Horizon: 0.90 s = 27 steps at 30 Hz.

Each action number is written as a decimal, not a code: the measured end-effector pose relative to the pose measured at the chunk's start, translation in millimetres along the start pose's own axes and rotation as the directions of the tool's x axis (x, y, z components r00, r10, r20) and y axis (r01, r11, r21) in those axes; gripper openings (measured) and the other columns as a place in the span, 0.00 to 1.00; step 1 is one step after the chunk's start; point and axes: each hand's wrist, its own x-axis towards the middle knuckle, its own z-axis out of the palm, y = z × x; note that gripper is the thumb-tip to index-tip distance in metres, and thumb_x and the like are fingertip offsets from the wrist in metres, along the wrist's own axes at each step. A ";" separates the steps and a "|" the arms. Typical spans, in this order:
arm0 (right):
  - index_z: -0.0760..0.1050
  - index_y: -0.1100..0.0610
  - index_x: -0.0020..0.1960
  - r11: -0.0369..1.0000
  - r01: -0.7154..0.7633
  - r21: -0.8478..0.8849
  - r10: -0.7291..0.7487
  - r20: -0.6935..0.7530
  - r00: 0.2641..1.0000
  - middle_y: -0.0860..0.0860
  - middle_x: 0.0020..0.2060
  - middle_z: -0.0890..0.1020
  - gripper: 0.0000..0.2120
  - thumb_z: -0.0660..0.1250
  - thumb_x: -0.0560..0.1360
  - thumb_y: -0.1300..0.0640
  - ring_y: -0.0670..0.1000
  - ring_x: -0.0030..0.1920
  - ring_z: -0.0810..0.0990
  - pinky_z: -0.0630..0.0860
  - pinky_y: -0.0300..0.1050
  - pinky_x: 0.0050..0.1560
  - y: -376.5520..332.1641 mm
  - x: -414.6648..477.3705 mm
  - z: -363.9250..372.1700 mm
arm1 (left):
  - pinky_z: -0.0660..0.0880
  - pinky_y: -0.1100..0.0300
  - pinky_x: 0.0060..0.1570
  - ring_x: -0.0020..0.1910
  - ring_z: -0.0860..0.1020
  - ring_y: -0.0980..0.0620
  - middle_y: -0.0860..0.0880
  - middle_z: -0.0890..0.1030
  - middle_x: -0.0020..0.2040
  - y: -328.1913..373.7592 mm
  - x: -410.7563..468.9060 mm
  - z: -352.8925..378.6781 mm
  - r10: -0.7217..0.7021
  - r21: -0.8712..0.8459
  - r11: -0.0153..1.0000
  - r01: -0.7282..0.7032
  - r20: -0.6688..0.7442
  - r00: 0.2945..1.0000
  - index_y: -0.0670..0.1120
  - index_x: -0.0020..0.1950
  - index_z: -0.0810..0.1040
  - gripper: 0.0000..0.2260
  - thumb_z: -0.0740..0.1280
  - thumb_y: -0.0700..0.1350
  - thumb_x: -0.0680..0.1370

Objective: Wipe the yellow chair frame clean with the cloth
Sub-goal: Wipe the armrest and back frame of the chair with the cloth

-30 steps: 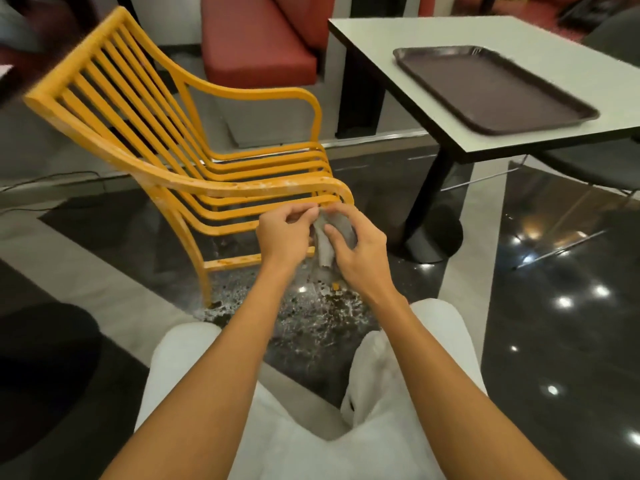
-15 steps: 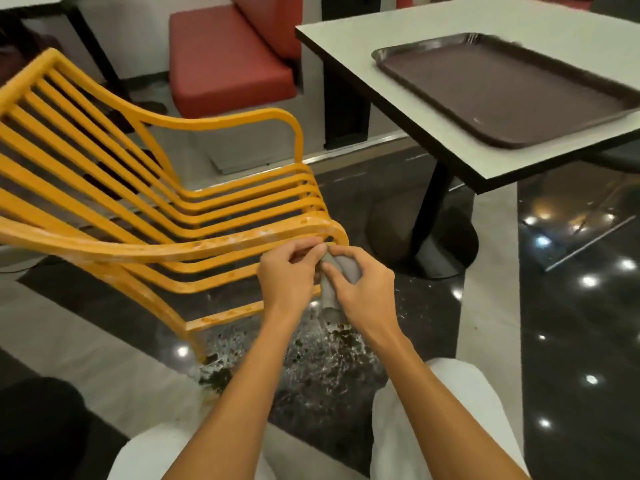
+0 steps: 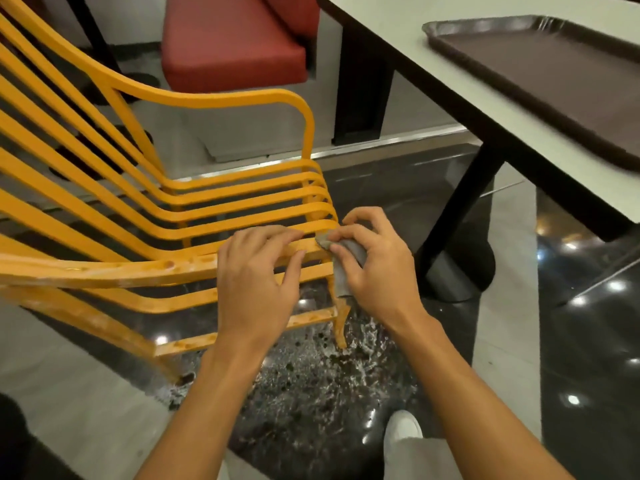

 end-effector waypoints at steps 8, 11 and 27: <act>0.86 0.53 0.58 0.981 0.151 -0.125 -0.149 0.024 0.989 0.47 0.51 0.79 0.07 0.71 0.82 0.55 0.49 0.45 0.81 0.80 0.51 0.42 -10.3 -1.7 14.1 | 0.68 0.52 0.64 0.61 0.75 0.48 0.51 0.83 0.60 -23.8 3.3 13.6 -0.020 0.044 0.999 0.016 0.109 0.994 0.47 0.68 0.84 0.17 0.71 0.53 0.81; 0.86 0.53 0.56 0.980 0.117 -0.158 -0.117 0.009 0.993 0.46 0.51 0.79 0.07 0.71 0.81 0.55 0.48 0.43 0.80 0.80 0.50 0.41 -6.0 1.7 8.5 | 0.69 0.51 0.63 0.60 0.76 0.48 0.51 0.83 0.59 -26.7 0.6 14.7 -0.016 0.032 0.999 0.013 0.090 0.996 0.48 0.67 0.84 0.17 0.71 0.53 0.82; 0.87 0.55 0.53 0.991 0.112 -0.072 -0.108 0.054 0.993 0.46 0.48 0.80 0.06 0.73 0.80 0.55 0.46 0.44 0.81 0.81 0.50 0.44 -10.6 8.3 12.5 | 0.66 0.54 0.62 0.60 0.74 0.50 0.53 0.83 0.58 -27.3 -0.5 20.7 -0.041 -0.041 0.998 0.043 0.045 0.998 0.49 0.65 0.85 0.16 0.68 0.54 0.82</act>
